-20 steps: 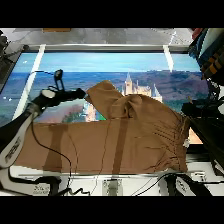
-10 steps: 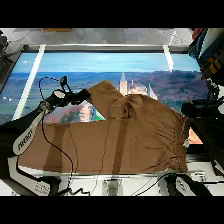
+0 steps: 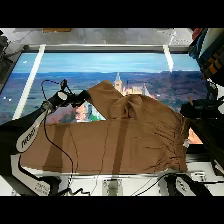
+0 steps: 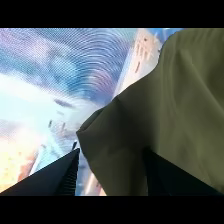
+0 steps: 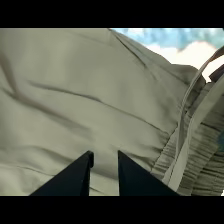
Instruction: Fold the clothes and pants, and hang the long-sleeved shirts on hangers.
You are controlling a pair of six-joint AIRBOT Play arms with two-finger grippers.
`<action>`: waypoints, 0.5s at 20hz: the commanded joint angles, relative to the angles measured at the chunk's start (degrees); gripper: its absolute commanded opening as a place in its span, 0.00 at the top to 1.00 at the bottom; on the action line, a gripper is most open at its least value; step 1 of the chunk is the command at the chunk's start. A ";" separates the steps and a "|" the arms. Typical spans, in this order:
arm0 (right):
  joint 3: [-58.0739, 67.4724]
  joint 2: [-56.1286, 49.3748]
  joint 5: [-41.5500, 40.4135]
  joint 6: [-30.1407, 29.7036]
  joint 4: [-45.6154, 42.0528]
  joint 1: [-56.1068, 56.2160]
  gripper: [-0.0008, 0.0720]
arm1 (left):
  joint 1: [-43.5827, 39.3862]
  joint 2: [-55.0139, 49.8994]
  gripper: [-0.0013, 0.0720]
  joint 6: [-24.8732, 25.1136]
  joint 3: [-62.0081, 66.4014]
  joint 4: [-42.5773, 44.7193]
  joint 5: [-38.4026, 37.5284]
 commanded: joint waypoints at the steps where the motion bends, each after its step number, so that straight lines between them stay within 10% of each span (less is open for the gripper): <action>1: 0.04 -0.02 1.68 0.02 0.28 0.00 0.70 | -0.22 -1.66 0.63 -2.62 -0.07 -3.85 1.97; 3: 0.04 -0.02 1.79 0.04 0.31 0.00 0.70 | -0.28 -1.99 0.95 -2.62 -0.07 -3.98 1.99; 10: 0.04 -0.02 1.57 0.04 -0.17 0.00 0.70 | 1.60 1.07 0.97 1.01 2.43 -3.72 3.13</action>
